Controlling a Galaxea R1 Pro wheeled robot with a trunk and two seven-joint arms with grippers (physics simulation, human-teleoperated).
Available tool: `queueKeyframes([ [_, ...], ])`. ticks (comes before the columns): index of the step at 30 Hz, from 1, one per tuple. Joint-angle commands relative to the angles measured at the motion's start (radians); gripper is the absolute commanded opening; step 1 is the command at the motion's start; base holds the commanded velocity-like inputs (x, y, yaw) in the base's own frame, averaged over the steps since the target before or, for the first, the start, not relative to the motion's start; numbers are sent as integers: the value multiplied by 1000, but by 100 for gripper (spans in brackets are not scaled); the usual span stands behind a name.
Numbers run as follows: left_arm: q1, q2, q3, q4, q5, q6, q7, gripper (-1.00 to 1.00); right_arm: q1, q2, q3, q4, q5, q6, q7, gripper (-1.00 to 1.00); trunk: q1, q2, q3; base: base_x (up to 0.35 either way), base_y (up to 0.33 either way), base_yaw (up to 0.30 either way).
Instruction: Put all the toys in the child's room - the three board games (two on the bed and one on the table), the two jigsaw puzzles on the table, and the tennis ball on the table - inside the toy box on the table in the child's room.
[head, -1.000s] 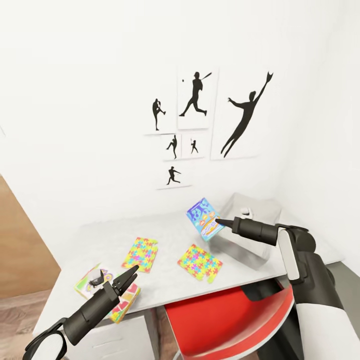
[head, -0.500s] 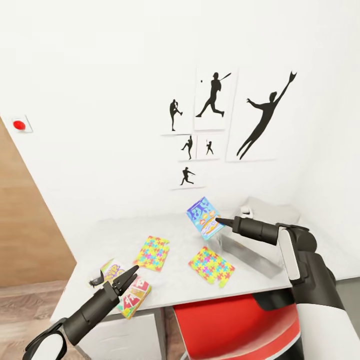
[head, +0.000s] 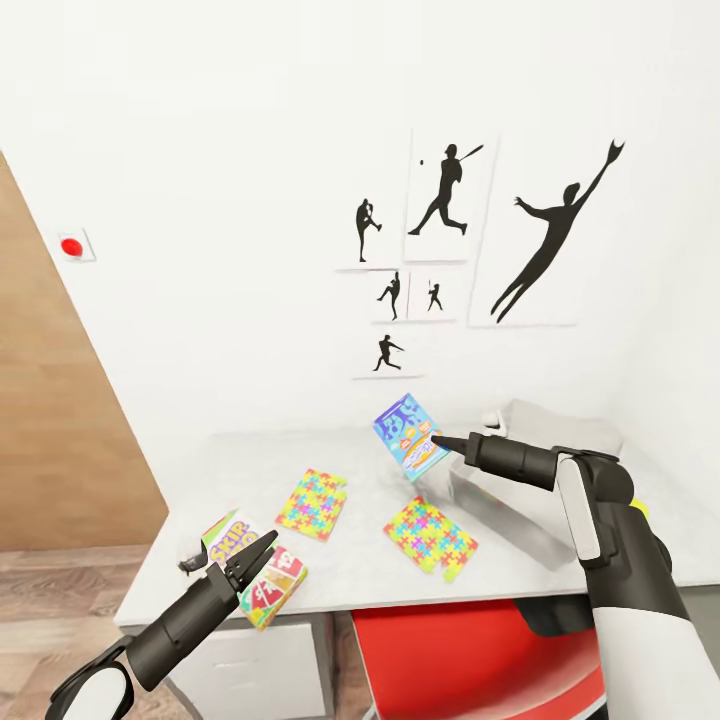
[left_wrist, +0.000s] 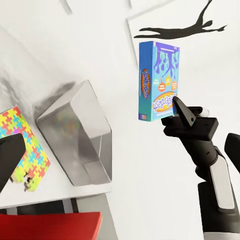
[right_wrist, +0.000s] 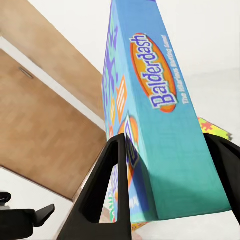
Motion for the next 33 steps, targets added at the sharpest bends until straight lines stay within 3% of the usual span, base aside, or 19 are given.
queueKeyframes([
  [1,0,0,0,-1,9,7,2,100,-1,0,-1,0,3,4,6,-100,1,-2,-2,0,-60,33],
  [18,0,1,0,-1,9,7,3,100,2,-1,-6,4,3,4,5,-100,1,-2,-2,-77,-66,9],
  [20,-6,-5,3,-2,15,13,8,100,-4,-7,-15,-1,0,-3,-1,-100,1,-2,-2,-60,-33,0],
  [24,-25,15,25,-5,34,28,30,100,-9,-10,-38,8,-13,-23,-24,-100,1,-2,-2,0,0,0],
  [33,-25,15,25,-5,34,28,44,100,-9,-10,-62,8,-24,-23,-49,-100,1,-2,-2,0,0,0],
])
